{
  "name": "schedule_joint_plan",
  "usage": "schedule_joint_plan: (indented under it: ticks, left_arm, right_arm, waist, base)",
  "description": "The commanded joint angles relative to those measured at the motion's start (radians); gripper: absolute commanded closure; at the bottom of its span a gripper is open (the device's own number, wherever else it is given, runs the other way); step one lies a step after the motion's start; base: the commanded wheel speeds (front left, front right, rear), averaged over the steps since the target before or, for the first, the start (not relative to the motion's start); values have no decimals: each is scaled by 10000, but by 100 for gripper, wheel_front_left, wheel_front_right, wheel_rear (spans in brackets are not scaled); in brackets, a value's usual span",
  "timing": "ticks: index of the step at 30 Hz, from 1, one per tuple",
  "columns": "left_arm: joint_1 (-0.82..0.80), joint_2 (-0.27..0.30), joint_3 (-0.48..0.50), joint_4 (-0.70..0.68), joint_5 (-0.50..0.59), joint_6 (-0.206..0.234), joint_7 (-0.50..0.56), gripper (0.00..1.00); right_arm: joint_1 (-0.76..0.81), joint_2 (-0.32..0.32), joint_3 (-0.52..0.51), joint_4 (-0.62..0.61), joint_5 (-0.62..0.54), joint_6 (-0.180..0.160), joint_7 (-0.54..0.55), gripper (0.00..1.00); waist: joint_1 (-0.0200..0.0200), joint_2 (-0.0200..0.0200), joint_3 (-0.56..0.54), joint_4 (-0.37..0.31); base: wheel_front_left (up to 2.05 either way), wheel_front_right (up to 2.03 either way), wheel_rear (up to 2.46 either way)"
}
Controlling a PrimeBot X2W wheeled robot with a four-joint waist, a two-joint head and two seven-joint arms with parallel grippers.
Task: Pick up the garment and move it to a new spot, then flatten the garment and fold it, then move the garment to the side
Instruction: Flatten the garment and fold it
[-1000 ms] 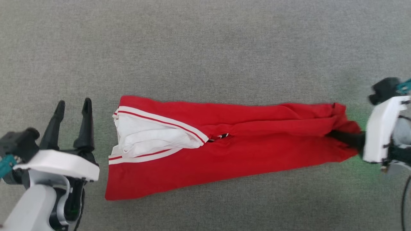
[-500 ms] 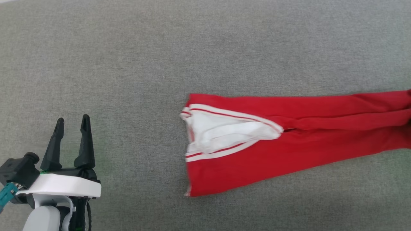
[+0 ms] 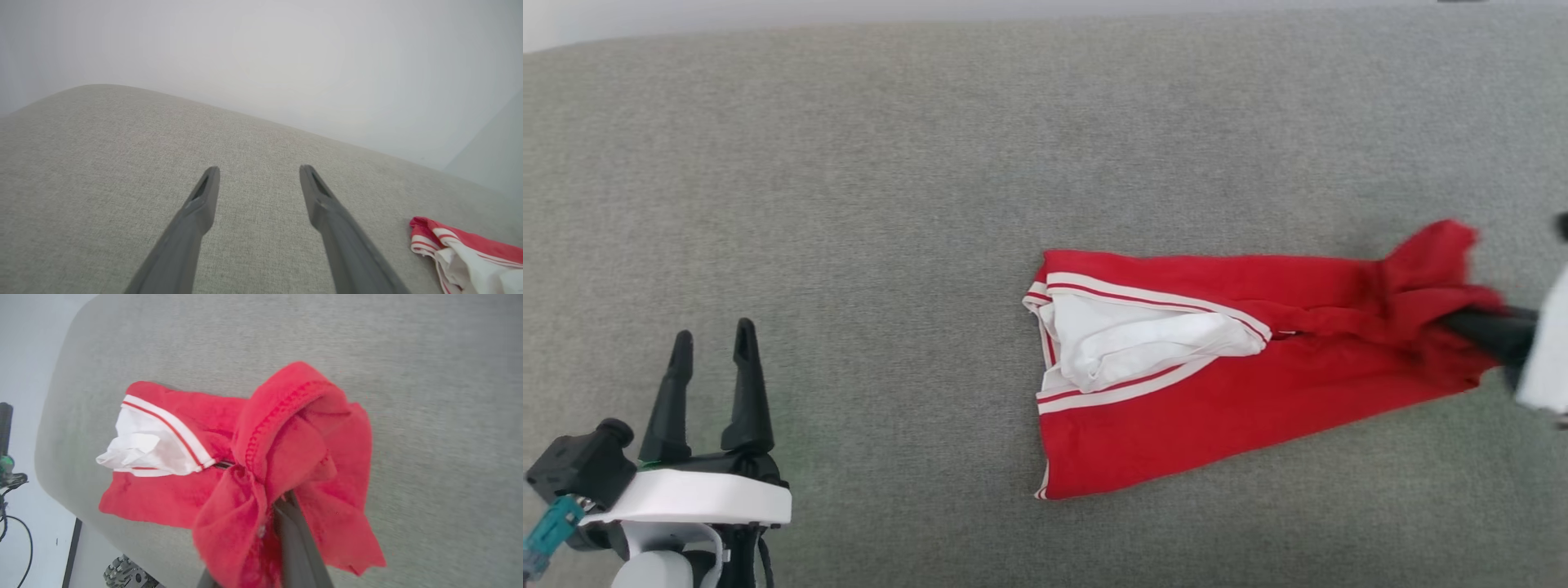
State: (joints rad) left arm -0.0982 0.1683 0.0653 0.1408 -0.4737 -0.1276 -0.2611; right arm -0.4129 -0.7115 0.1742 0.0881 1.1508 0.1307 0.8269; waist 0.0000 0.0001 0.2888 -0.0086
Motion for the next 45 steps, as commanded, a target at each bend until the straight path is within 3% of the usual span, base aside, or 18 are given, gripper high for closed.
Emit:
schedule_joint_plan:
  ticks: [1, 8, 14, 20, 21, 23, 24, 25, 35, 45]
  left_arm:
    - [65, 41, -92, -20, -12, -28, -49, 0]
    - [-91, 11, -550, 120, -246, -30, -49, 0]
    - [-214, -93, -918, 253, -391, -31, -49, 0]
    - [-161, -198, -1102, 365, -567, -32, -50, 0]
    - [-151, -225, -1085, 368, -585, -32, -48, 0]
    - [-129, -246, -1069, 361, -598, -32, -50, 0]
    - [-111, -240, -1076, 350, -606, -32, -48, 0]
    - [-86, -226, -1058, 344, -627, -32, -50, 0]
    - [7, -143, -738, 280, -658, -33, -50, 0]
    - [142, 36, -358, 162, -527, -33, -48, 0]
  right_arm:
    - [81, 273, 254, -367, 23, 0, -39, 100]
    - [-334, 1228, 1684, -1055, -299, 0, 16, 100]
    - [-865, 1892, 2799, -634, -560, 0, -127, 100]
    - [-1275, 2071, 3598, -71, -808, 0, -278, 100]
    - [-1334, 2063, 3681, 7, -868, 0, -305, 93]
    - [-1457, 2084, 3796, 102, -910, 0, -422, 51]
    - [-1510, 2061, 3841, 137, -931, 0, -447, 2]
    - [-1539, 2019, 3881, 156, -932, 0, -444, 0]
    - [-1579, 1581, 3506, -480, -674, 0, -670, 0]
    - [-902, 997, 2218, -1128, -1019, 0, -2280, 0]
  waist:
    - [0, -1, -69, 129]
    - [0, -1, -226, 691]
    - [0, -1, -325, 1305]
    - [0, -1, -379, 1714]
    - [0, -1, -383, 1740]
    - [0, -1, -394, 1771]
    - [0, -1, -401, 1771]
    - [0, -1, -410, 1761]
    - [0, -1, -526, 1297]
    - [0, -1, -753, 615]
  base:
    - [0, 0, 0]
    - [0, 0, 0]
    - [0, 0, 0]
    - [0, 0, 0]
    - [0, 0, 0]
    - [0, 0, 0]
    - [0, 0, 0]
    - [0, 0, 0]
    - [0, 0, 0]
    - [0, 0, 0]
